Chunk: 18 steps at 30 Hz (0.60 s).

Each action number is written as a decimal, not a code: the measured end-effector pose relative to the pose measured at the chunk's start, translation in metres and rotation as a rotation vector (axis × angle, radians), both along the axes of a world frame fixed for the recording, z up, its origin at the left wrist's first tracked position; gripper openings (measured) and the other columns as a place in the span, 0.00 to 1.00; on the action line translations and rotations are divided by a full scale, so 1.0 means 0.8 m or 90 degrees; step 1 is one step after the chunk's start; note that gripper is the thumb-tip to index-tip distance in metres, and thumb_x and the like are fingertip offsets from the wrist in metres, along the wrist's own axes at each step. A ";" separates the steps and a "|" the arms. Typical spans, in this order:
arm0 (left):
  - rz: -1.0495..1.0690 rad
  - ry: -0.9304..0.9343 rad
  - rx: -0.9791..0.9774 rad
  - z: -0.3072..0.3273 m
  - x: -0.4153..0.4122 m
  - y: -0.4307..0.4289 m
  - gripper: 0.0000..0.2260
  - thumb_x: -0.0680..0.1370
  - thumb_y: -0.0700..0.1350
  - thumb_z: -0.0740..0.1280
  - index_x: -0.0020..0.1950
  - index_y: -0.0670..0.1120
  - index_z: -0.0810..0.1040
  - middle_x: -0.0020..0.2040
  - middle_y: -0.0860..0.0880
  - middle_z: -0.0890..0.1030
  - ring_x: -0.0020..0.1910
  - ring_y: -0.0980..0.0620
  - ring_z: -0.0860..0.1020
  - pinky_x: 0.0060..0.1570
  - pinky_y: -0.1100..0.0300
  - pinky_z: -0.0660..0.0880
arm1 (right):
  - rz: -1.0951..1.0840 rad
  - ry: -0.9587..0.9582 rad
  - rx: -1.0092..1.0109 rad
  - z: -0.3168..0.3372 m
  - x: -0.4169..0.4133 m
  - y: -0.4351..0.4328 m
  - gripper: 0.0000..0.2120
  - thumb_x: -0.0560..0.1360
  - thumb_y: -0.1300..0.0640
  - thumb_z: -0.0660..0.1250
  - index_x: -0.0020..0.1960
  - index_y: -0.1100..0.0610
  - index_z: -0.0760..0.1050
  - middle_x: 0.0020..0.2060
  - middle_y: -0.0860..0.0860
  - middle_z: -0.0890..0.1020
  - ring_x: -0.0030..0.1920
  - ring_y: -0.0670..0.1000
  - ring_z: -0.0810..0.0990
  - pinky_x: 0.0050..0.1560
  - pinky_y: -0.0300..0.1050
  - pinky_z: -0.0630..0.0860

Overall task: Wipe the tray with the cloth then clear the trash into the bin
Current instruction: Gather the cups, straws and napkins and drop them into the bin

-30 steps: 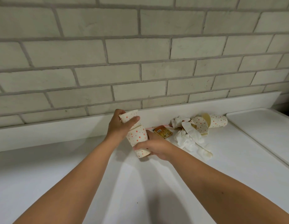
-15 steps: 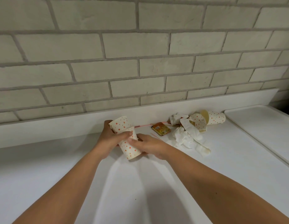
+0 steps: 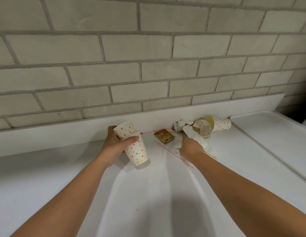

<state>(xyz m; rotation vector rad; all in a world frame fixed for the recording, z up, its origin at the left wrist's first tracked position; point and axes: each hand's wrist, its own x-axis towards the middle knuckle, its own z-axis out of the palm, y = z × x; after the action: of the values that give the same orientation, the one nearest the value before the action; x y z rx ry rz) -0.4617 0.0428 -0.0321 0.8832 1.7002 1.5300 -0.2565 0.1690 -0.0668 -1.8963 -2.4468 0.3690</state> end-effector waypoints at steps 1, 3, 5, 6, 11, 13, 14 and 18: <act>-0.003 0.006 0.001 0.003 0.002 0.001 0.25 0.69 0.38 0.75 0.58 0.47 0.63 0.49 0.52 0.76 0.46 0.56 0.77 0.36 0.57 0.76 | 0.010 0.028 -0.010 0.005 0.004 -0.001 0.12 0.79 0.58 0.58 0.61 0.60 0.69 0.55 0.56 0.77 0.56 0.54 0.77 0.46 0.43 0.71; -0.011 0.022 0.004 0.010 0.005 0.001 0.25 0.69 0.38 0.75 0.58 0.47 0.63 0.48 0.52 0.76 0.46 0.56 0.77 0.37 0.57 0.76 | 0.011 0.134 -0.034 0.018 0.012 -0.005 0.07 0.79 0.60 0.56 0.53 0.60 0.70 0.46 0.55 0.77 0.46 0.52 0.77 0.39 0.39 0.67; -0.023 0.038 0.010 0.017 0.009 0.001 0.26 0.68 0.39 0.75 0.58 0.48 0.63 0.48 0.53 0.76 0.47 0.56 0.77 0.38 0.56 0.76 | -0.006 0.261 -0.042 0.037 0.021 -0.011 0.09 0.79 0.61 0.56 0.55 0.63 0.72 0.46 0.57 0.78 0.43 0.53 0.76 0.38 0.40 0.67; -0.029 0.045 0.013 0.019 0.012 0.001 0.26 0.68 0.39 0.75 0.58 0.48 0.63 0.49 0.53 0.76 0.47 0.54 0.78 0.38 0.56 0.77 | -0.015 0.320 -0.036 0.048 0.027 -0.014 0.11 0.79 0.61 0.56 0.56 0.64 0.72 0.49 0.59 0.78 0.45 0.55 0.75 0.39 0.41 0.67; -0.076 0.077 0.012 0.027 0.044 0.006 0.29 0.66 0.44 0.78 0.58 0.48 0.64 0.52 0.51 0.77 0.52 0.49 0.78 0.49 0.46 0.79 | -0.027 0.444 -0.031 0.095 0.064 -0.035 0.05 0.79 0.62 0.55 0.46 0.58 0.68 0.39 0.50 0.71 0.44 0.52 0.70 0.32 0.38 0.63; -0.100 0.084 0.024 0.031 0.068 0.010 0.30 0.64 0.46 0.79 0.58 0.48 0.64 0.52 0.51 0.77 0.53 0.49 0.78 0.50 0.46 0.79 | -0.027 0.472 -0.039 0.106 0.081 -0.045 0.03 0.78 0.63 0.55 0.48 0.59 0.67 0.41 0.52 0.71 0.40 0.50 0.70 0.33 0.39 0.65; -0.111 0.087 0.029 0.034 0.081 0.012 0.30 0.65 0.45 0.78 0.58 0.47 0.64 0.51 0.52 0.77 0.52 0.49 0.78 0.49 0.46 0.79 | -0.027 0.490 -0.046 0.111 0.090 -0.051 0.04 0.78 0.62 0.55 0.48 0.60 0.67 0.42 0.53 0.71 0.40 0.51 0.70 0.35 0.40 0.66; -0.180 0.066 0.042 0.045 0.141 0.021 0.29 0.65 0.47 0.79 0.57 0.48 0.64 0.49 0.52 0.77 0.52 0.48 0.79 0.44 0.48 0.80 | -0.061 0.553 -0.034 0.127 0.135 -0.074 0.08 0.76 0.64 0.53 0.42 0.58 0.69 0.36 0.52 0.71 0.35 0.51 0.68 0.33 0.40 0.64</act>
<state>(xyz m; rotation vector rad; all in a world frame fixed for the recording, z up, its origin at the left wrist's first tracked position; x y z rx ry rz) -0.3488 0.0593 0.0037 1.2004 1.5263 1.3751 -0.1483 0.1101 0.0345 -1.4059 -1.7635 1.0013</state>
